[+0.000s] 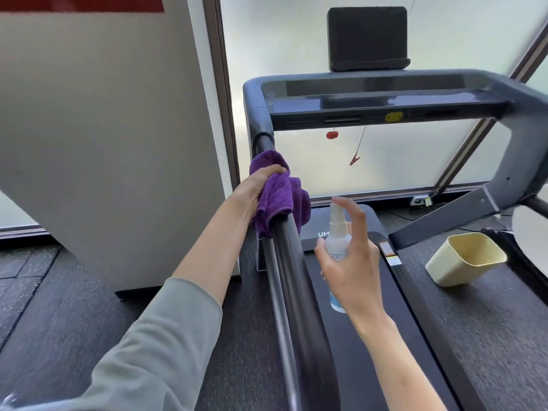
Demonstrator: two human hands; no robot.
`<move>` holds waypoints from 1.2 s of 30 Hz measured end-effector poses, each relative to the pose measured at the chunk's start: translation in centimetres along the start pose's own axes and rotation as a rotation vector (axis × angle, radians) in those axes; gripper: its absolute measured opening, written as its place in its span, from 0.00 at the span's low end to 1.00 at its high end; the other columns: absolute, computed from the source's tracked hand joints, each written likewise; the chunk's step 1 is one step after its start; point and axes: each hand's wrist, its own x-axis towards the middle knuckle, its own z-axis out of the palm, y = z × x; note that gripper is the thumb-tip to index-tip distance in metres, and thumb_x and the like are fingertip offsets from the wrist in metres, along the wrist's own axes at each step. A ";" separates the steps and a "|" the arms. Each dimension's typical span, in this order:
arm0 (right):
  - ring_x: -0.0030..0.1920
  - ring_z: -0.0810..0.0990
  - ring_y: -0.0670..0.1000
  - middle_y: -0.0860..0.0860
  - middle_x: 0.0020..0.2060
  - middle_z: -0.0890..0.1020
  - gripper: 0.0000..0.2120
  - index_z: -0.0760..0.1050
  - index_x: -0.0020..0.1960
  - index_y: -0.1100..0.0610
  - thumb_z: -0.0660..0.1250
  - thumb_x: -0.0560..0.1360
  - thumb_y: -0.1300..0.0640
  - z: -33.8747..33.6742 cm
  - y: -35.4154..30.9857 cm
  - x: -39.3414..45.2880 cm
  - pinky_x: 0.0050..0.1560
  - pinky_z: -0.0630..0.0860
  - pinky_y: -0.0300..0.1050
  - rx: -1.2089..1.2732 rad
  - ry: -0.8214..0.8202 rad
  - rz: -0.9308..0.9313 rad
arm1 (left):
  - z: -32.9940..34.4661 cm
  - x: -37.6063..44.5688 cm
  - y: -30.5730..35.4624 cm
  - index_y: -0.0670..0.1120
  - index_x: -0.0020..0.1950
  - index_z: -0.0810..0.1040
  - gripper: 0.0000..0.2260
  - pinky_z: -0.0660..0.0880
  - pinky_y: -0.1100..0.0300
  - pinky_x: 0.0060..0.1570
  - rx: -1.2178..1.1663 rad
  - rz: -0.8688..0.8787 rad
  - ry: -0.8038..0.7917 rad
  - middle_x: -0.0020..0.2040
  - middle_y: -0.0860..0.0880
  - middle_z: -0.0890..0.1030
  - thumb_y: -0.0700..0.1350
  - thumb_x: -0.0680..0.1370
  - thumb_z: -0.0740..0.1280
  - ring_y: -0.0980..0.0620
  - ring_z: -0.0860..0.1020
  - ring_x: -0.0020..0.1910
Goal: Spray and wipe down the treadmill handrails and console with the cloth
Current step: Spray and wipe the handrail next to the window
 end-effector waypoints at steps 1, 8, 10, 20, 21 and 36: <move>0.29 0.78 0.58 0.52 0.29 0.77 0.33 0.63 0.65 0.33 0.68 0.75 0.66 -0.5 -0.2 -0.5 0.34 0.81 0.54 0.005 0.000 0.001 | 0.0 -0.7 -0.5 0.41 0.42 0.75 0.07 0.73 0.65 0.22 0.000 -0.001 0.002 0.25 0.48 0.79 0.42 0.75 0.71 0.53 0.77 0.21; 0.30 0.79 0.58 0.54 0.31 0.77 0.33 0.62 0.65 0.32 0.68 0.76 0.66 -4.2 -1.0 -4.7 0.34 0.81 0.55 0.017 -0.012 -0.016 | 0.4 -7.0 -4.9 0.41 0.42 0.76 0.08 0.73 0.65 0.22 -0.014 -0.019 -0.014 0.26 0.47 0.79 0.44 0.74 0.72 0.52 0.77 0.21; 0.30 0.79 0.58 0.55 0.31 0.77 0.33 0.62 0.65 0.33 0.68 0.76 0.66 -5.3 -1.1 -6.2 0.35 0.81 0.55 0.019 -0.015 -0.019 | 0.6 -8.9 -6.3 0.41 0.42 0.76 0.07 0.73 0.65 0.21 -0.043 -0.020 -0.023 0.26 0.47 0.79 0.43 0.75 0.71 0.52 0.77 0.21; 0.30 0.79 0.56 0.49 0.32 0.76 0.31 0.62 0.66 0.38 0.69 0.76 0.67 -8.5 -1.9 -11.7 0.36 0.81 0.55 0.004 -0.043 -0.036 | 1.0 -18.3 -13.3 0.41 0.49 0.78 0.11 0.80 0.59 0.32 -0.048 -0.037 -0.052 0.34 0.45 0.82 0.45 0.73 0.73 0.49 0.80 0.29; 0.30 0.79 0.56 0.49 0.32 0.76 0.31 0.62 0.66 0.38 0.69 0.76 0.67 -8.8 -1.9 -12.2 0.36 0.81 0.56 0.001 -0.044 -0.035 | 1.0 -19.2 -13.9 0.41 0.50 0.79 0.12 0.80 0.59 0.33 -0.031 -0.026 -0.035 0.35 0.45 0.83 0.46 0.72 0.74 0.49 0.81 0.30; 0.30 0.79 0.60 0.46 0.36 0.77 0.30 0.64 0.67 0.41 0.67 0.74 0.67 -8.8 -3.2 -16.6 0.36 0.81 0.58 -0.021 -0.022 0.075 | 0.4 -23.3 -25.7 0.52 0.64 0.73 0.34 0.77 0.56 0.56 0.233 0.617 0.332 0.52 0.56 0.82 0.55 0.59 0.77 0.56 0.81 0.52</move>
